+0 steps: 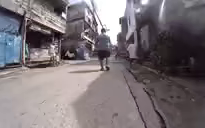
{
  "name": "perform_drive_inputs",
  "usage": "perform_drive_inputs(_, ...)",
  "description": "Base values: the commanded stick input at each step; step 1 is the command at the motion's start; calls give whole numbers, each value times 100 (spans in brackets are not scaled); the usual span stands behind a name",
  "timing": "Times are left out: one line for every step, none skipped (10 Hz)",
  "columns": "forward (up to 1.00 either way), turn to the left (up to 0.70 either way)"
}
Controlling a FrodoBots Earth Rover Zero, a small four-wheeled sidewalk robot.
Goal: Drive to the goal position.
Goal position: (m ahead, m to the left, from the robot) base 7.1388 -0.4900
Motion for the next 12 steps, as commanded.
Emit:
perform_drive_inputs(100,0)
perform_drive_inputs(100,0)
perform_drive_inputs(100,0)
perform_drive_inputs(100,0)
perform_drive_inputs(100,0)
perform_drive_inputs(100,0)
perform_drive_inputs(100,0)
perform_drive_inputs(100,0)
perform_drive_inputs(100,0)
perform_drive_inputs(100,0)
perform_drive_inputs(100,-21)
perform_drive_inputs(100,-27)
